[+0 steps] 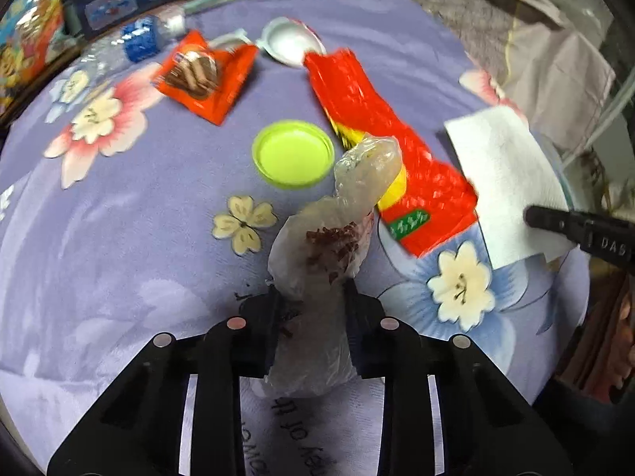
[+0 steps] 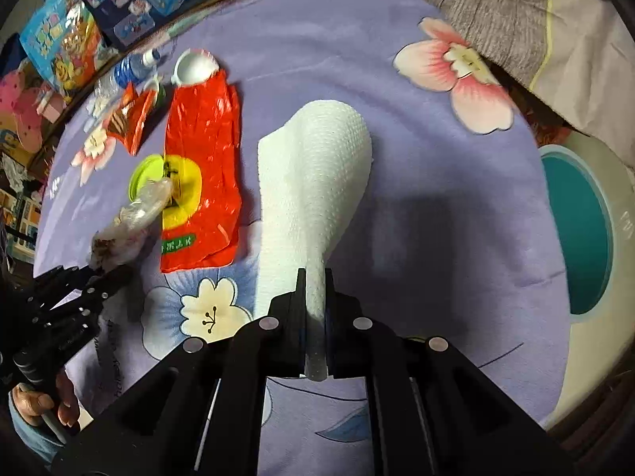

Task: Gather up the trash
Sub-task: 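Grasp the white paper towel with the right tool while the left tool grasps the clear bag, then carry the paper towel and clear bag over the teal bin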

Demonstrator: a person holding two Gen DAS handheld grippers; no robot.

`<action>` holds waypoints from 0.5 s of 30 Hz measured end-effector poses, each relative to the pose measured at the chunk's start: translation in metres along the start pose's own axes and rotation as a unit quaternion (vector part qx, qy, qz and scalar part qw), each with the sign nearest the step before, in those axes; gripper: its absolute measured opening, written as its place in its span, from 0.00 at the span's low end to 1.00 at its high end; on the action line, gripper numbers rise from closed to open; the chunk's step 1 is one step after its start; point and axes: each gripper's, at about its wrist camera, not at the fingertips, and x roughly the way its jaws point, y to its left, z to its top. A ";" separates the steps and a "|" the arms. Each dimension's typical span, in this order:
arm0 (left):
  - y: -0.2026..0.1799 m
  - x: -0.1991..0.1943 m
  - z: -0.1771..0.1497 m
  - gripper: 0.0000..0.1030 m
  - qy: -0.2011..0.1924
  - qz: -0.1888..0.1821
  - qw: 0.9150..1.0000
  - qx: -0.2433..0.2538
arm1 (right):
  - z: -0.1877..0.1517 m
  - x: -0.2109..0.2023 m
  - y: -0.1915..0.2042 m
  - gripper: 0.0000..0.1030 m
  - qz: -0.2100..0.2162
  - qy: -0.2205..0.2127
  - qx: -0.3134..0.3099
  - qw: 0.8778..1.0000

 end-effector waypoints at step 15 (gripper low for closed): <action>-0.104 -0.040 0.054 0.28 -0.044 -0.088 0.994 0.047 | 0.009 -0.074 -0.115 0.07 -0.004 -0.081 0.098 0.992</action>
